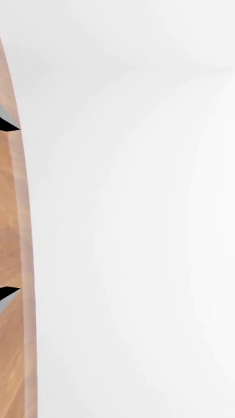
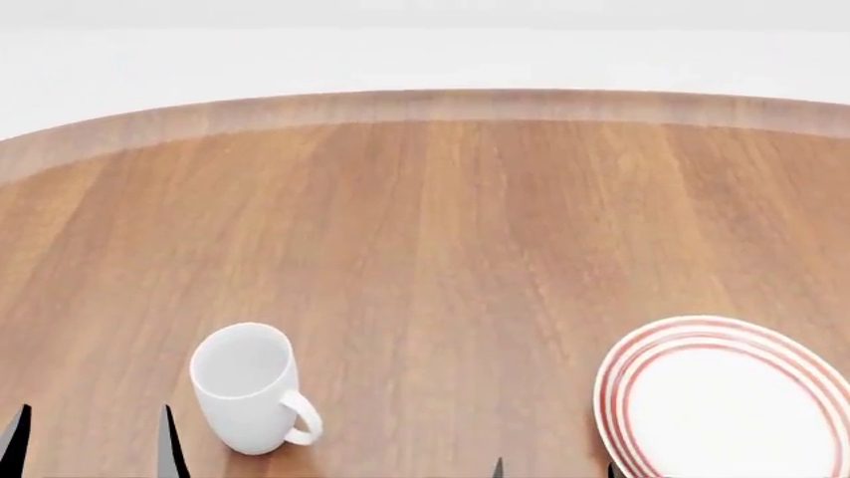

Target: Pick up the red mug and put it on the plate

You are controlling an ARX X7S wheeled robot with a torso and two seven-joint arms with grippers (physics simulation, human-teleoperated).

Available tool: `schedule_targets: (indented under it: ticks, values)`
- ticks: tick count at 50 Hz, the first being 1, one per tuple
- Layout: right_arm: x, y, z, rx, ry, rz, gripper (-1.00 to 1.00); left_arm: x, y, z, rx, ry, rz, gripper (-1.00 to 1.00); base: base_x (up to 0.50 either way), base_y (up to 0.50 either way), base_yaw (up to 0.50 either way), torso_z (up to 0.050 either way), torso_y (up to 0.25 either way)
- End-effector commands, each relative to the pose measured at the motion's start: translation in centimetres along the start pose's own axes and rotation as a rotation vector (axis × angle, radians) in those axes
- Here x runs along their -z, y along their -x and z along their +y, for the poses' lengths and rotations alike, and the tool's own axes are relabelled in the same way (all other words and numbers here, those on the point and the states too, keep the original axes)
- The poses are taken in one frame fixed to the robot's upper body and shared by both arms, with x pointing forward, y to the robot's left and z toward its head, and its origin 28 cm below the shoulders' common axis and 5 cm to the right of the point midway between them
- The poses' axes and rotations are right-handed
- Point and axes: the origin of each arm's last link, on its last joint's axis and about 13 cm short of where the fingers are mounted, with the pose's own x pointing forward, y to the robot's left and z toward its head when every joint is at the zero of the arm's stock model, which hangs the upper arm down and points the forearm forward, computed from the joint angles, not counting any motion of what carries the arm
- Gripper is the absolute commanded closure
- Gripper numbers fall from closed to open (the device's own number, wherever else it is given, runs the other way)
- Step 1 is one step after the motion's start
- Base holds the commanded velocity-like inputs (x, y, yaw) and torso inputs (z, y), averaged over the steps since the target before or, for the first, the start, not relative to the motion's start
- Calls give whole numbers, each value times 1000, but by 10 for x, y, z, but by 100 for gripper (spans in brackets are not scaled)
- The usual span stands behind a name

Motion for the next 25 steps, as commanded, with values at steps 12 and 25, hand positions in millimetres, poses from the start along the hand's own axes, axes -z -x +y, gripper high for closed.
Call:
schedule_targets:
  ticks: [12, 25]
  values:
    - [-1, 8, 0, 5, 37, 5, -100, 0, 0, 0, 0, 3, -8, -100, 0, 0, 0, 0, 0]
    - [-37, 61, -8, -68, 113, -56, -100, 0, 0, 0, 7, 1, -1, -100, 0, 0, 0, 0, 0]
